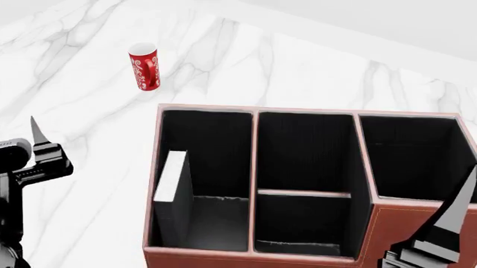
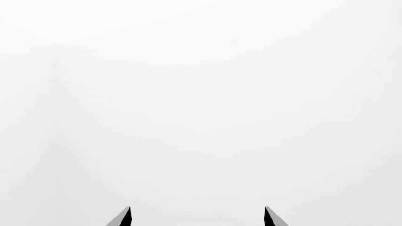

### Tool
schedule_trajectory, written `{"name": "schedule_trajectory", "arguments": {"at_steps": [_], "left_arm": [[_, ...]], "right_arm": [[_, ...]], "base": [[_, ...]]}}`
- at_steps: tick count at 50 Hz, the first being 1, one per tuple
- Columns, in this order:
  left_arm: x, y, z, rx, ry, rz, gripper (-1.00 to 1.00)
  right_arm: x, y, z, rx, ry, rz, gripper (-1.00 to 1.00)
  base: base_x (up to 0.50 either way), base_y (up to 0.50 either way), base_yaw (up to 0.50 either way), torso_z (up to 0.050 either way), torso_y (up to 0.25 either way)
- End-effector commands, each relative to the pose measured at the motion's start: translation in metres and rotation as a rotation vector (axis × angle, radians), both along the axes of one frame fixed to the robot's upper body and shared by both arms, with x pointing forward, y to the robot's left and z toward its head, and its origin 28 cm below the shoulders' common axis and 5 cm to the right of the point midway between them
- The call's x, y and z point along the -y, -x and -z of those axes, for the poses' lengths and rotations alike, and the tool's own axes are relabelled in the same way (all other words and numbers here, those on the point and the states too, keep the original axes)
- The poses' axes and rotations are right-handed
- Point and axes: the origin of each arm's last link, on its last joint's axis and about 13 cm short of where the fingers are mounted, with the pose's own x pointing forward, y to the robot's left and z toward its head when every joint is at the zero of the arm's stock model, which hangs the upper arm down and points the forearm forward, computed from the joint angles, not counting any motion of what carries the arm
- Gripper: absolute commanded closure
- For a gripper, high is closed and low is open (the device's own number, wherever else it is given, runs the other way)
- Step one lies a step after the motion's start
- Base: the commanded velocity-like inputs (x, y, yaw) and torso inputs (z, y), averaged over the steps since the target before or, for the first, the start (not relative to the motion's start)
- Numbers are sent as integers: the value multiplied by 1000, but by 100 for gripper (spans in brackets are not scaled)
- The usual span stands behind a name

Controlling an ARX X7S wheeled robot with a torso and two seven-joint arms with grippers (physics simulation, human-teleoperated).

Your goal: Pick up the book and place it in the left compartment of the caddy.

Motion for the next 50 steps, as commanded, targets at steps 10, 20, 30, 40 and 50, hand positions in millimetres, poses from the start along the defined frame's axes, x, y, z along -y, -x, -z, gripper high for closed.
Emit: {"name": "schedule_trajectory", "arguments": {"at_steps": [10,20,30,40,50], "left_arm": [[-36,6,-26,113,86,-176,-100],[-54,19,-38,155,102,-267,-100],[-66,27,-43,177,114,-331,-100],[-78,37,-49,200,126,-396,-100],[-90,48,-54,223,140,-461,-100]], "right_arm": [[18,10,-6,27,7,99,-100],[27,16,-9,41,1,143,-100],[35,23,-11,50,-5,186,-100],[44,32,-14,68,-11,234,-100],[51,40,-16,81,-15,275,-100]], "base": [[0,0,0,0,0],[0,0,0,0,0],[0,0,0,0,0],[0,0,0,0,0],[0,0,0,0,0]]}}
